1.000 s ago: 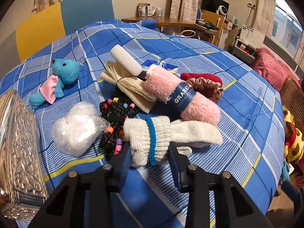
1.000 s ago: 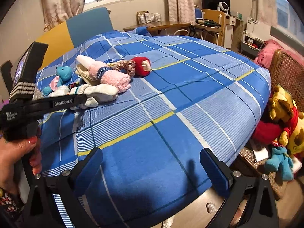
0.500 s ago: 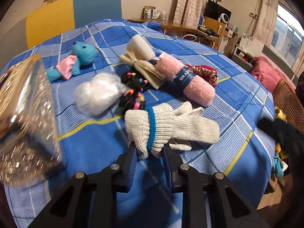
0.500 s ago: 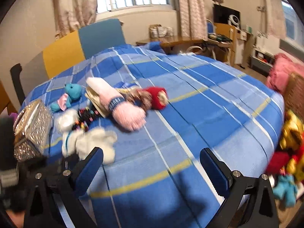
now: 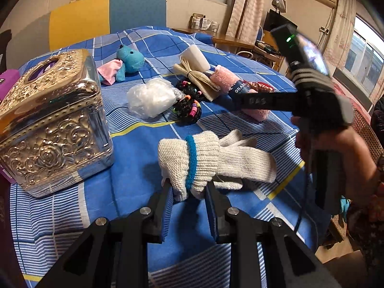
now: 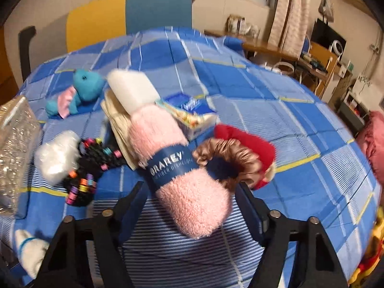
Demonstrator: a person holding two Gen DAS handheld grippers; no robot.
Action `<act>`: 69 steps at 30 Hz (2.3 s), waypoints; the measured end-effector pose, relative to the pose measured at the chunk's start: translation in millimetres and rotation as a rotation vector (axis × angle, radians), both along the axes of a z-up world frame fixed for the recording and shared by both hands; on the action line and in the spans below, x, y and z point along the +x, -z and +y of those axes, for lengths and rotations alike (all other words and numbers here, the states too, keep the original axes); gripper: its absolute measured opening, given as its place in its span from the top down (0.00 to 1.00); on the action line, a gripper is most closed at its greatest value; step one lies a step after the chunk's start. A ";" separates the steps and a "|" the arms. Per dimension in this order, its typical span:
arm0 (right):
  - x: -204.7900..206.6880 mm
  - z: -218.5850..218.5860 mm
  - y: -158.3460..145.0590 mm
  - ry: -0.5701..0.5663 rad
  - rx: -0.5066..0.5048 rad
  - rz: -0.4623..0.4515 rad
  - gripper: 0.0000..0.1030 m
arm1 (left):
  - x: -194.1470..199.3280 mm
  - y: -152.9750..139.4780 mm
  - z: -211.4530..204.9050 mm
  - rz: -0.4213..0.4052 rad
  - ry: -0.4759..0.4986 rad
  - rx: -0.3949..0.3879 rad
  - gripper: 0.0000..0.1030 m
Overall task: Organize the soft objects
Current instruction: 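Close the left gripper on the white knit glove while the right tool approaches the pink fuzzy roll, then carry the glove into the gold tray and open the left gripper while the right gripper grasps the pink roll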
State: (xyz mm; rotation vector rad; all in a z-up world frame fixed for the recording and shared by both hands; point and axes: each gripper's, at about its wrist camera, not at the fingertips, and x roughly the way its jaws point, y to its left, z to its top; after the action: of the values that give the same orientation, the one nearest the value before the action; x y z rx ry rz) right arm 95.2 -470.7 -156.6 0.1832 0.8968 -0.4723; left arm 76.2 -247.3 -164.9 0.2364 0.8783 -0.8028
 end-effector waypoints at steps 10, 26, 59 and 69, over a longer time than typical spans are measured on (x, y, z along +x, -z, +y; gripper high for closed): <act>-14.3 1.4 13.4 0.071 -0.012 -0.026 0.60 | 0.7 -8.6 14.6 0.007 -0.012 -0.030 0.80; -16.6 12.7 12.9 0.073 -0.079 -0.027 0.64 | 13.2 -93.1 117.0 -0.073 -0.160 -0.221 0.81; -31.0 46.7 1.0 0.096 -0.245 -0.074 0.65 | 214.8 -19.0 386.2 0.115 -0.846 -0.029 0.76; -50.8 45.3 -20.0 0.142 -0.182 -0.141 0.66 | 199.4 -28.1 394.2 0.170 -0.846 -0.100 0.70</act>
State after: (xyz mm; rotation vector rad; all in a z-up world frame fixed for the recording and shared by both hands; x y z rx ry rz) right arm 44.4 -425.4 -136.6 0.1123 0.7013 -0.6618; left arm 275.6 147.0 -136.8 -0.2905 0.9809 -0.0725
